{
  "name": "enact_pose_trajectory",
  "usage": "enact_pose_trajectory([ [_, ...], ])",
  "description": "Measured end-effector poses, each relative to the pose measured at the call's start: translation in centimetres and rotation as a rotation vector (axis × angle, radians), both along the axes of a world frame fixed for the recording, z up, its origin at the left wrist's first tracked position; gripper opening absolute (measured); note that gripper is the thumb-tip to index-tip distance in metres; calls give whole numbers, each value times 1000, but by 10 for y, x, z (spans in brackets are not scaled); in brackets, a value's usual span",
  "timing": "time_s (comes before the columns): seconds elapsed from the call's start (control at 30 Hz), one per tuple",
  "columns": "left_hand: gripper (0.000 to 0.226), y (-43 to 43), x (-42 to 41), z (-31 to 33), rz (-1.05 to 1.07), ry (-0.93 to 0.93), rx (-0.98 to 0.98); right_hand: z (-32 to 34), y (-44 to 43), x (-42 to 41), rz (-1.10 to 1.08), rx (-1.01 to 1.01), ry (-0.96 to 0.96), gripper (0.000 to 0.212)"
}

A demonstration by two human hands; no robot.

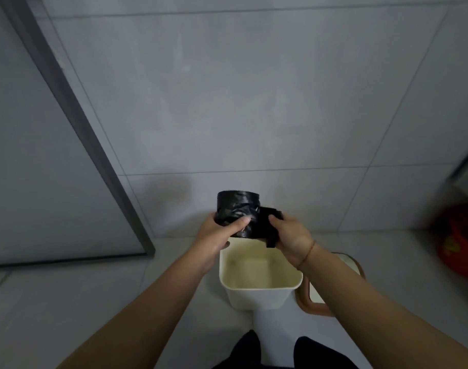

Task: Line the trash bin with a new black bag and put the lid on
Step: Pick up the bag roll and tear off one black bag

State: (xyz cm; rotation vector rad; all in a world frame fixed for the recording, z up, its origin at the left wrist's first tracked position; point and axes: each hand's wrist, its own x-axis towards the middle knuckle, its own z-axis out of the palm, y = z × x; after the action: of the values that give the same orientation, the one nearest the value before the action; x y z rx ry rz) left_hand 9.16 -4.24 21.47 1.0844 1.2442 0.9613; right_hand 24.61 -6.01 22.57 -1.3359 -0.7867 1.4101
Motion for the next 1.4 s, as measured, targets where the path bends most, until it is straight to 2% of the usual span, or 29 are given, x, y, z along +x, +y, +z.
enact_pose_trajectory([
  [0.1,32,0,3,-2,21,-26,93,2,-2,6,-66,-24,25,29],
  [0.23,83,0,0,-12,59,-90,-183,5,-2,20,-132,-52,372,21],
  [0.27,86,-1,0,-15,40,-128,-251,7,-2,23,-117,-74,454,21],
  [0.33,84,-5,2,-19,-63,-221,-371,11,-5,22,-44,-116,554,24],
  [0.43,75,-12,8,-28,-157,-465,-502,18,-9,12,86,-165,635,30],
  [0.57,66,-14,18,-35,-200,-604,-496,29,-11,2,187,-136,797,31],
  [0.7,67,-17,21,-41,-219,-702,-533,37,-6,-2,168,-103,910,30],
  [0.83,74,-19,18,-51,-211,-742,-477,38,-2,2,101,-107,919,34],
  [0.97,53,-17,20,-51,-86,-727,-469,31,-5,3,84,-127,884,34],
  [1.07,46,-10,18,-51,19,-662,-459,29,-6,6,66,-112,873,37],
  [1.17,38,-3,4,-54,41,-710,-449,33,-3,19,5,-49,884,44],
  [1.27,53,1,-15,-57,1,-806,-454,35,1,37,-79,0,879,35],
  [1.33,68,3,-26,-61,-30,-811,-454,35,2,48,-126,5,850,28],
  [1.4,73,3,-35,-65,-55,-783,-456,33,2,58,-157,3,830,26],
])
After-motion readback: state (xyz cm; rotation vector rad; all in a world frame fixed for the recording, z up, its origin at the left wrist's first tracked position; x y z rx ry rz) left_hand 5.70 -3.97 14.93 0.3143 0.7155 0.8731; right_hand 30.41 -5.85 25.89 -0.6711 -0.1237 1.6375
